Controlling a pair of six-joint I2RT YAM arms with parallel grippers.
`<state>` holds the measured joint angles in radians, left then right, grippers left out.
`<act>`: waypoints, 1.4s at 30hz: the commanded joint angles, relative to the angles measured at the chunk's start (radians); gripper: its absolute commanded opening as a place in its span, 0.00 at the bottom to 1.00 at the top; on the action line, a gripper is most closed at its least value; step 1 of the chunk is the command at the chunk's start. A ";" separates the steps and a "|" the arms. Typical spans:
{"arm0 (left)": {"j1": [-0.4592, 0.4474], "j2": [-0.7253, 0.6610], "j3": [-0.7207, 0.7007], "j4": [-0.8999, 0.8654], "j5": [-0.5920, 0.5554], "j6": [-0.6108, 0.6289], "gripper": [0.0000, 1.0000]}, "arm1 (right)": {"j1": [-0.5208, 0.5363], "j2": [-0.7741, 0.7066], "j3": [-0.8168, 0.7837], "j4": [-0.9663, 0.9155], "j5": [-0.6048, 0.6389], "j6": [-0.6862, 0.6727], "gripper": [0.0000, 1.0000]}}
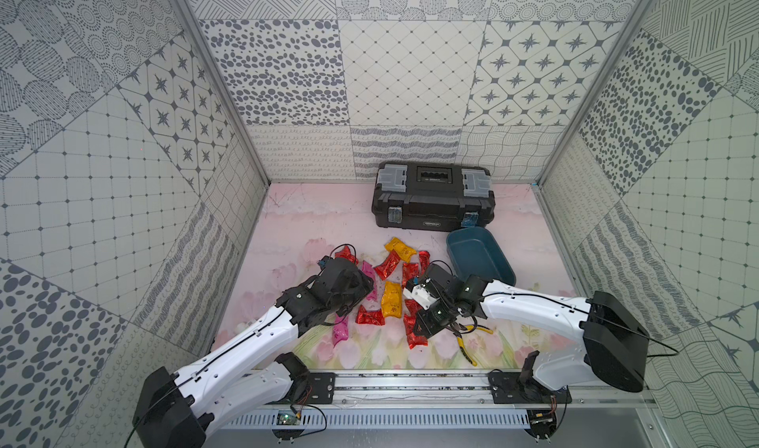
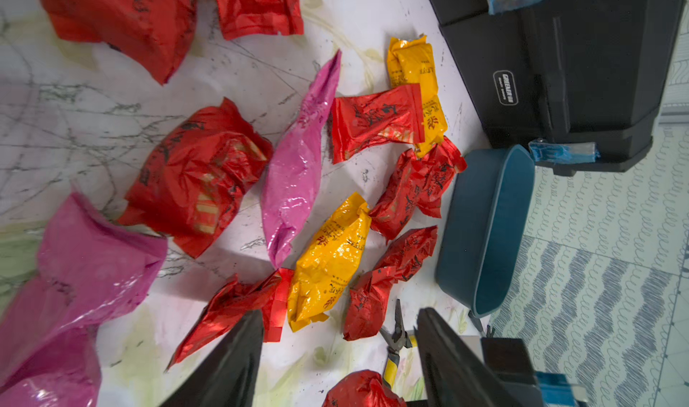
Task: Take the tea bags out of the storage box
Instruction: Place the tea bag at the center of the board, then reset both arms
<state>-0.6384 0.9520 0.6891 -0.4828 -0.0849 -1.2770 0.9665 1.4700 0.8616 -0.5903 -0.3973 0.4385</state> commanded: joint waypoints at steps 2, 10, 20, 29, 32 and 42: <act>0.040 -0.033 0.000 -0.108 -0.043 -0.021 0.69 | 0.008 0.058 -0.004 0.080 0.032 0.012 0.07; 0.118 -0.070 0.023 -0.146 -0.027 0.056 0.69 | -0.036 -0.168 -0.011 0.027 0.207 0.041 0.65; 0.263 -0.078 0.101 -0.091 -0.202 0.438 0.83 | -0.452 -0.614 -0.079 0.036 0.732 -0.008 0.99; 0.448 -0.003 0.002 0.236 -0.201 0.933 0.98 | -0.905 -0.415 -0.225 0.470 0.621 -0.255 0.98; 0.512 0.021 -0.053 0.370 -0.150 1.011 0.98 | -0.967 -0.358 -0.327 0.733 0.541 -0.281 0.98; 0.682 0.117 -0.193 0.667 0.012 1.070 0.98 | -0.982 -0.085 -0.453 1.278 0.427 -0.357 0.98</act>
<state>-0.0082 1.0340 0.5407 -0.0998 -0.1726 -0.3664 -0.0082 1.3315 0.4259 0.4137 0.1001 0.1143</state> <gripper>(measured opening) 0.983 0.985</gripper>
